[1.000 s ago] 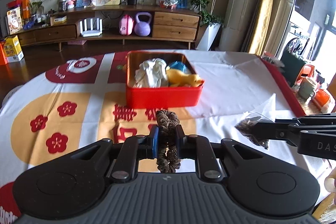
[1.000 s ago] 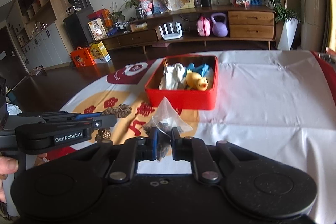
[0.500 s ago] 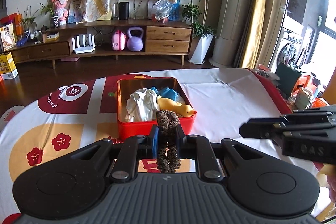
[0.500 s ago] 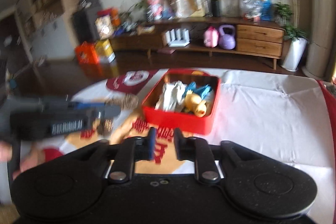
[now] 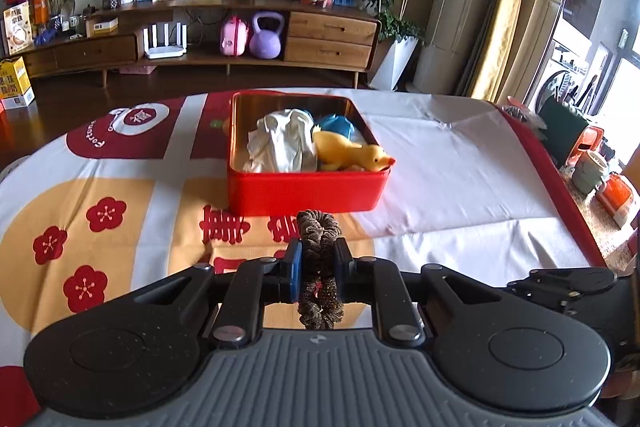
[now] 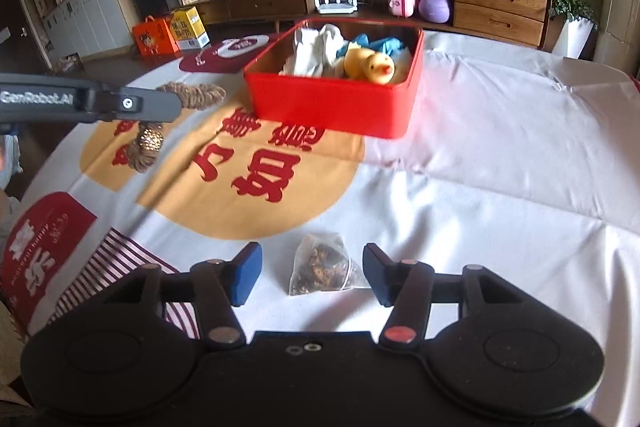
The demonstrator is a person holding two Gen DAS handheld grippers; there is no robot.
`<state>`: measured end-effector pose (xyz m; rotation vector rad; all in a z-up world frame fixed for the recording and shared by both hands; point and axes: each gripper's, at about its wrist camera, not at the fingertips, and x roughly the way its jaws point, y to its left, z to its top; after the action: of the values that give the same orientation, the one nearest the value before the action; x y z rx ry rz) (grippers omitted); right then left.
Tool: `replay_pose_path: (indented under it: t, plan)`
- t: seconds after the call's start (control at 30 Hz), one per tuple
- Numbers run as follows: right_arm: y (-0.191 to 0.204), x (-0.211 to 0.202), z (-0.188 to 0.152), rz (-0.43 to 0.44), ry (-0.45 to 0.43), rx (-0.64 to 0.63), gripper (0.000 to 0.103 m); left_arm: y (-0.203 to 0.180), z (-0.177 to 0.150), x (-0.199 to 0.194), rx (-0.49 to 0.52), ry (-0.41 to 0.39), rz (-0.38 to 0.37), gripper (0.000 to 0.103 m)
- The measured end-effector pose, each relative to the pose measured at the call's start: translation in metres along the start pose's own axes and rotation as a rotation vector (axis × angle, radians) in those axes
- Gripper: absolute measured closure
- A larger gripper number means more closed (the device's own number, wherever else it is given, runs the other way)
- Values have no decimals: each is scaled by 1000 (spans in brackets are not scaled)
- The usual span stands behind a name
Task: Organize soft objects
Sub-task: 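Lift and carry the hair tie and herb bag with both grippers to the tin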
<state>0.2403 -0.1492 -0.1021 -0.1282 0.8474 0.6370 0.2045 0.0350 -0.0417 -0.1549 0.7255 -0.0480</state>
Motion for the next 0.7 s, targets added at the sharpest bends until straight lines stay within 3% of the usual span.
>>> replay_pose_path:
  t: [0.23,0.47,0.7]
  plan:
    - [-1,19,-3,-26,26,-7,49,0,-9,4,1,22,2,87]
    - [2,23,-5,-44,35,-20,59,2,-14,8,-6,37,4,87]
    - [2,24,-7,-57,45,-10,84,2,-18,10,-8,46,4,87]
